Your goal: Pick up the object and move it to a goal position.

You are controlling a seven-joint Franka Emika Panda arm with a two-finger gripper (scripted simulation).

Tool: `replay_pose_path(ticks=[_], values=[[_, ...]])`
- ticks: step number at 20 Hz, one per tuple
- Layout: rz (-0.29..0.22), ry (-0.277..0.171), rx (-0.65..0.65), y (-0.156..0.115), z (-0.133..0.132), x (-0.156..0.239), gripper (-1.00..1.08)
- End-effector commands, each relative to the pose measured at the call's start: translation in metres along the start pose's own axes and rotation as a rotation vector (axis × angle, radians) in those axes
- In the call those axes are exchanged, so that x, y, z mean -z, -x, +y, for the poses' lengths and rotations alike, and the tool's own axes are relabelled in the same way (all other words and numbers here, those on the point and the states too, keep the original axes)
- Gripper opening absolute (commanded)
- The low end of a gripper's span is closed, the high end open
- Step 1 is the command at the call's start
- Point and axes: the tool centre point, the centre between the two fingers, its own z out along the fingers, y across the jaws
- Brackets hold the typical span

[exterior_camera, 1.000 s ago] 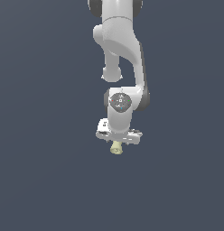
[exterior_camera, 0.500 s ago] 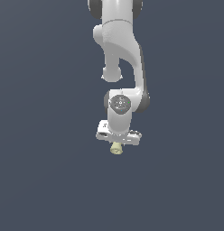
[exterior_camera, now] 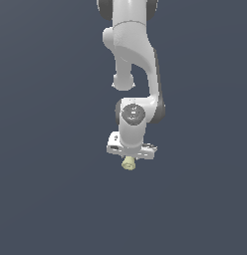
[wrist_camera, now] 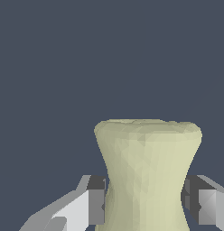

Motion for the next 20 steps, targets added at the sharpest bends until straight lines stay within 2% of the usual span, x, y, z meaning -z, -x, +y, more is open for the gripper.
replay_pose_path(ticks=[1,9,20], values=[[0.001,0.0,0.001,0.003,-0.003,0.002,-1.0],[0.001,0.0,0.001,0.033,-0.023,0.018,-1.0],[0.001,0.0,0.001,0.106,-0.076,0.06,-1.0]])
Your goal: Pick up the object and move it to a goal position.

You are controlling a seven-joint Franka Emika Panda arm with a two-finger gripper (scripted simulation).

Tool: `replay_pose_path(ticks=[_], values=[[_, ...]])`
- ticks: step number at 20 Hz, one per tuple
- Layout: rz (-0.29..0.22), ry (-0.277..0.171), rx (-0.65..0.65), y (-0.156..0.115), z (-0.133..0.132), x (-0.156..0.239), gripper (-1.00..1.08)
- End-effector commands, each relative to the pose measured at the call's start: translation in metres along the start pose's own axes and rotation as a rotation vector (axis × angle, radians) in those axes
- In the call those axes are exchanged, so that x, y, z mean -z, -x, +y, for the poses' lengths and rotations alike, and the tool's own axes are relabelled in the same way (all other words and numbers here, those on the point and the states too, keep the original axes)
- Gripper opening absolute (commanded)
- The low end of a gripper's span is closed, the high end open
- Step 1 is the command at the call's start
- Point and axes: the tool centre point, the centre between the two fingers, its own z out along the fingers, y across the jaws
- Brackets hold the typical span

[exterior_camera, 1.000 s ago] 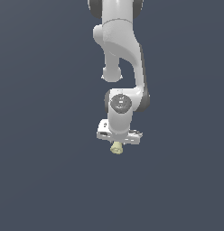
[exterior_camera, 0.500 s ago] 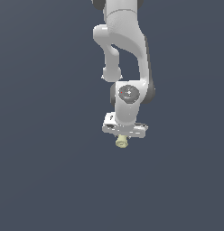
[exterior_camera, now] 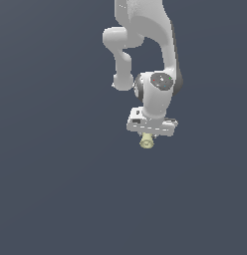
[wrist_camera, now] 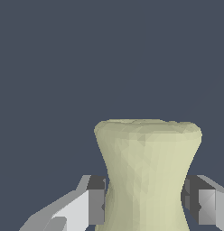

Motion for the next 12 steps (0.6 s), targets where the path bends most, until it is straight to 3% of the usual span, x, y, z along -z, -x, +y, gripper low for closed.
replay_pose_path(ticks=[1,12], values=[[0.0,0.0,0.0,0.016,-0.011,0.009,-1.0],[0.0,0.0,0.0,0.047,-0.036,0.029,-1.0]])
